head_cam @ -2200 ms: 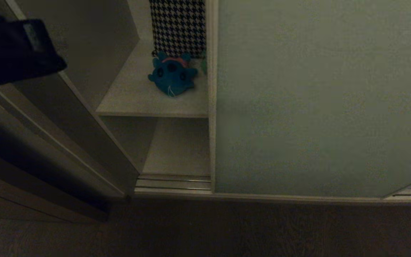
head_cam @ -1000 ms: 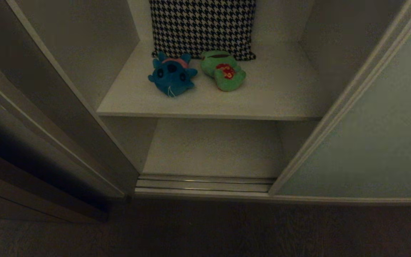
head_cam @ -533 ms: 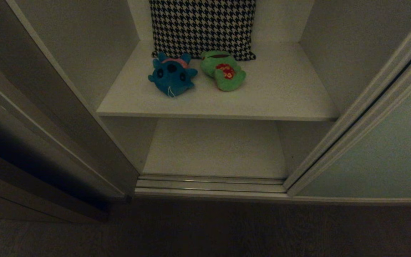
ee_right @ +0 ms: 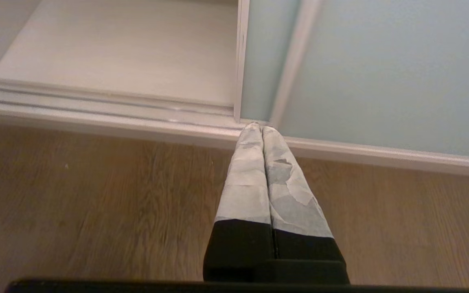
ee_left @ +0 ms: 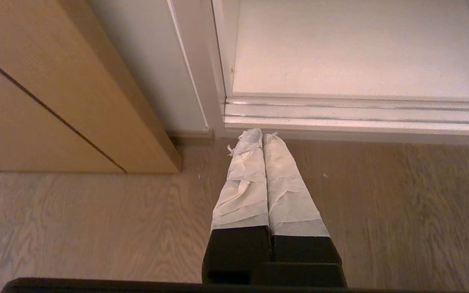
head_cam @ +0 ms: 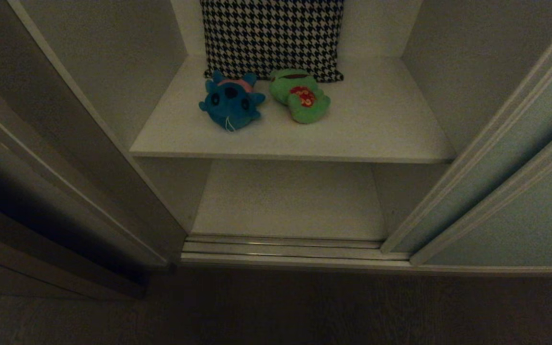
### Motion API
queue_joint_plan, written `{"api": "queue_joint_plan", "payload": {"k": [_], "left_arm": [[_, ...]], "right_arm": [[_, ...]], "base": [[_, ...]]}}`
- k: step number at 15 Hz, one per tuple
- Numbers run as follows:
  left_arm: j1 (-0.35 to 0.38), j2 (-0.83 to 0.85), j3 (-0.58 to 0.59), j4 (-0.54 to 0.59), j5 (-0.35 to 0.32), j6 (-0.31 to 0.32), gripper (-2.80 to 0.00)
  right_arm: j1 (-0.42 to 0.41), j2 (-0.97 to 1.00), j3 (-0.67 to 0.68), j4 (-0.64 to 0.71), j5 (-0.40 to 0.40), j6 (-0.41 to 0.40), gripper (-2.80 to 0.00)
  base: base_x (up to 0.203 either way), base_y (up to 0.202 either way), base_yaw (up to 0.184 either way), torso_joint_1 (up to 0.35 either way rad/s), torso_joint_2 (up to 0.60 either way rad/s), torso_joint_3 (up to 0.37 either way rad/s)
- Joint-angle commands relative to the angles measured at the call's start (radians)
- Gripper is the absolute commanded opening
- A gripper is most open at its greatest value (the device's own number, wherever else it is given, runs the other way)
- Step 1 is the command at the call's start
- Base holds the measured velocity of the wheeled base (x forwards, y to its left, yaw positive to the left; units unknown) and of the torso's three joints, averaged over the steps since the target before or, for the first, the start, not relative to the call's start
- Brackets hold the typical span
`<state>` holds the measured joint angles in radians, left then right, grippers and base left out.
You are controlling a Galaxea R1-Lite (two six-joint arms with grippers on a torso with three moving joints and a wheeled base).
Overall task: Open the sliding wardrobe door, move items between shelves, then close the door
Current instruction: Open the door, then place the blue doll on the lower shelf
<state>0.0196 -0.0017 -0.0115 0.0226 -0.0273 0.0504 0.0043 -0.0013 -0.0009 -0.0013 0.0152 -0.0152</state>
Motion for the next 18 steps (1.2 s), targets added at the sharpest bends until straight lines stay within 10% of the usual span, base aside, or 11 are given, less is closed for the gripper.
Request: {"api": "queue_joint_plan", "payload": {"k": [1, 12, 18], "left_arm": [[0.0, 0.005, 0.0, -0.001, 0.0, 0.0, -2.8], [0.0, 0.005, -0.008, -0.021, 0.022, 0.004, -2.8], [0.0, 0.372, -0.504, 0.041, -0.013, 0.01, -2.8]], "right_arm": [[0.001, -0.003, -0.001, -0.002, 0.0, 0.0, -2.8], [0.0, -0.002, -0.001, -0.002, 0.0, 0.0, -2.8], [0.0, -0.003, 0.001, -0.001, 0.0, 0.0, -2.8]], "base": [[0.106, 0.0, -0.001, -0.007, 0.0, 0.008], [0.093, 0.0, 0.001, 0.001, 0.0, 0.0], [0.0, 0.0, 0.0, 0.0, 0.0, 0.0]]}}
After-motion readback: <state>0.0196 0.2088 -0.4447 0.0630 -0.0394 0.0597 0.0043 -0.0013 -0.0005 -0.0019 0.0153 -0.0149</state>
